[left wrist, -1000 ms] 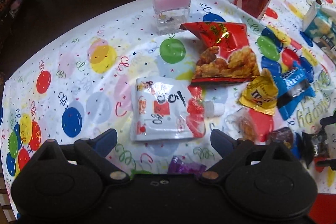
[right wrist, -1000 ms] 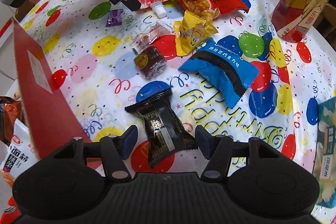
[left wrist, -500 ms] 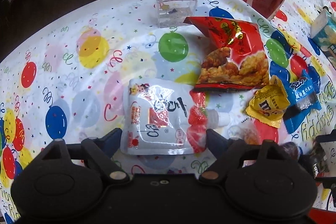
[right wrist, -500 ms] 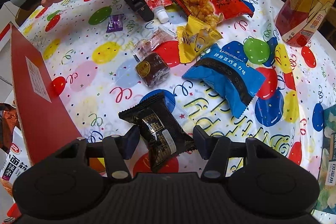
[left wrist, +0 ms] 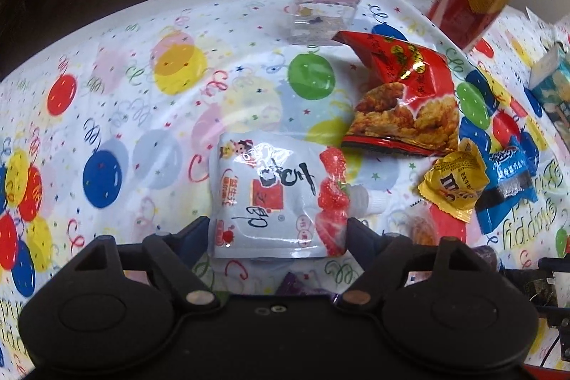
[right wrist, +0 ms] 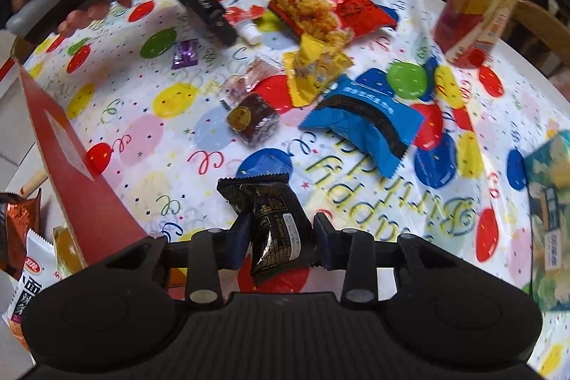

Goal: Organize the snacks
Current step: 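Grasp the white sauce pouch with the left tool while the right tool grasps the black-wrapped chocolate, then carry the pouch and chocolate into the white box and open both tools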

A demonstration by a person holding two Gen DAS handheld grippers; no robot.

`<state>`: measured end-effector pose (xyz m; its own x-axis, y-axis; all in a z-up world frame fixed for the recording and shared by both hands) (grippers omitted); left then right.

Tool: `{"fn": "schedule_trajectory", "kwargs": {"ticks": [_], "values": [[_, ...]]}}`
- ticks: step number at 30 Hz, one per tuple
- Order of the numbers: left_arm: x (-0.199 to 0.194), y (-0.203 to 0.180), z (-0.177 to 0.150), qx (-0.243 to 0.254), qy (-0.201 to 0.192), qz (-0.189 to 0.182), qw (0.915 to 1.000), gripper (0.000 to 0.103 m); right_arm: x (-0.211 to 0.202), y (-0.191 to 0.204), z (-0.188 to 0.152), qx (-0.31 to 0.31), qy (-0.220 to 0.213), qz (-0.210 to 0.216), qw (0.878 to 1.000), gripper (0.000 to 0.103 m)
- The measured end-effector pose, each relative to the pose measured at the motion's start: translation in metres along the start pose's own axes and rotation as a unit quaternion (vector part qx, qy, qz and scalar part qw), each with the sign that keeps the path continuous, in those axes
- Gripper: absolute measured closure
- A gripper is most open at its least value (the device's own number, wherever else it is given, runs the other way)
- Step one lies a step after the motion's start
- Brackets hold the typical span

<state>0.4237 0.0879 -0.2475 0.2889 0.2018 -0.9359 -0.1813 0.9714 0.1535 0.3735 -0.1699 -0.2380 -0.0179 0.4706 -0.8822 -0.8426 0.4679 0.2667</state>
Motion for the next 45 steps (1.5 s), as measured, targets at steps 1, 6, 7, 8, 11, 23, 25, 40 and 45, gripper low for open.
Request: {"fn": "schedule_trajectory", "kwargs": {"ticks": [1,6,7,8,11,23,25,40,45], "values": [[-0.001,0.002,-0.001,-0.005,0.001,0.000,1.0000,0.024,-0.001,-0.001,-0.001,0.006,-0.001,-0.004,1.000,0.066],[-0.008,0.012,-0.009,-0.035,0.005,-0.009,0.9993,0.024,-0.009,-0.002,-0.007,0.035,-0.012,-0.019,0.999,0.067],[-0.010,0.014,-0.010,-0.039,0.004,-0.010,0.9992,0.024,-0.011,-0.002,-0.008,0.042,-0.015,-0.022,0.999,0.067],[-0.013,0.016,-0.011,-0.042,0.003,-0.010,0.9991,0.024,-0.014,-0.001,-0.009,0.047,-0.017,-0.025,0.998,0.067],[-0.022,0.024,-0.014,-0.052,-0.001,-0.013,0.9985,0.024,-0.022,0.001,-0.011,0.058,-0.025,-0.035,0.997,0.067],[-0.082,0.043,-0.032,-0.068,-0.036,-0.026,0.9967,0.024,-0.068,0.020,-0.017,0.072,-0.053,-0.065,0.994,0.068],[-0.094,0.046,-0.036,-0.068,-0.046,-0.029,0.9962,0.024,-0.078,0.026,-0.017,0.072,-0.061,-0.069,0.993,0.068],[-0.180,0.051,-0.087,-0.050,-0.095,-0.052,0.9929,0.024,-0.127,0.100,-0.016,0.045,-0.107,-0.072,0.991,0.068],[-0.199,0.051,-0.108,-0.043,-0.100,-0.057,0.9924,0.024,-0.130,0.124,-0.019,0.039,-0.113,-0.070,0.990,0.068]]}}
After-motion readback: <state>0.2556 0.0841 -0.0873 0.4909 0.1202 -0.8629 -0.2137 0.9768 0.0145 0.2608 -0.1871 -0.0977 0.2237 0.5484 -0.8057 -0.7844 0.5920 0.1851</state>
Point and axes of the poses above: each gripper's, at about its wrist camera, not at the fingertips, and x roughly the way its jaws point, y to its left, z to its top, the point moved 4 cm from there along x, roughly the way its jaws point, and after that the axes turned 12 degrees about z, right-handed, at the moved point
